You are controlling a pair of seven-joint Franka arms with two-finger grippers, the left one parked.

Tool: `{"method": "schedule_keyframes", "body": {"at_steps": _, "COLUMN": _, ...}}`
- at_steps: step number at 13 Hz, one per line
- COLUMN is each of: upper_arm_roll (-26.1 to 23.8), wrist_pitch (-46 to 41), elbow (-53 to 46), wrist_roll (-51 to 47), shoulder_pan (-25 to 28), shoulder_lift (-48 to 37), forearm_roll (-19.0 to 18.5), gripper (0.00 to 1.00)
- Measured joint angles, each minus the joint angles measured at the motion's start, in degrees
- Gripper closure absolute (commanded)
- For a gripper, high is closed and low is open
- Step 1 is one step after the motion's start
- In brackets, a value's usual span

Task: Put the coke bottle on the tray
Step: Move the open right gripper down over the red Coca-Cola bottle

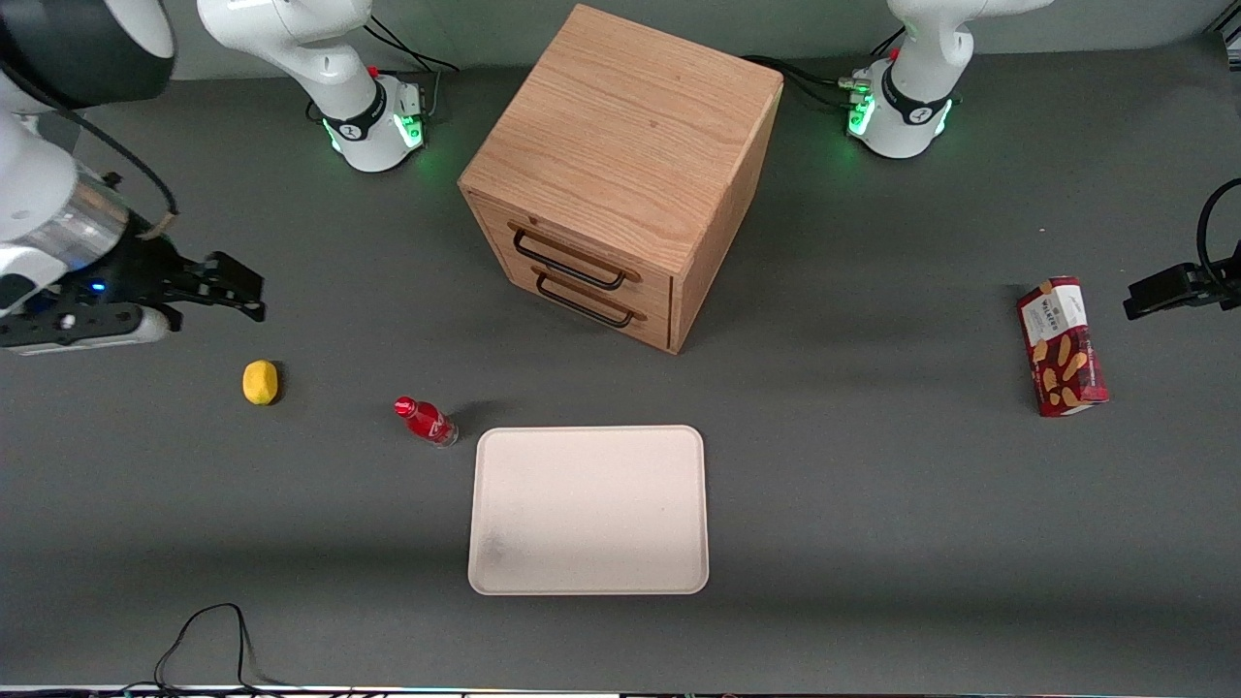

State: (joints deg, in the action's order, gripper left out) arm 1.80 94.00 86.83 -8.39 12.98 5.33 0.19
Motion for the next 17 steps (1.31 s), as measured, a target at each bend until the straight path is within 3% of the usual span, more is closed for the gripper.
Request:
{"method": "schedule_keyframes", "body": {"at_steps": 4, "upper_arm_roll": 0.0, "wrist_pitch": 0.0, "elbow": -0.9, "wrist_roll": -6.1, "shoulder_pan": 4.7, "shoulder_lift": 0.8, "forearm_roll": 0.0, "gripper": 0.00}}
{"method": "schedule_keyframes", "body": {"at_steps": 9, "upper_arm_roll": 0.1, "wrist_pitch": 0.2, "elbow": 0.6, "wrist_roll": -6.1, "shoulder_pan": 4.8, "shoulder_lift": 0.5, "forearm_roll": 0.0, "gripper": 0.00}}
{"method": "schedule_keyframes", "body": {"at_steps": 17, "upper_arm_roll": 0.0, "wrist_pitch": 24.3, "elbow": 19.4, "wrist_roll": -6.1, "shoulder_pan": 5.8, "shoulder_lift": 1.1, "forearm_roll": 0.0, "gripper": 0.00}}
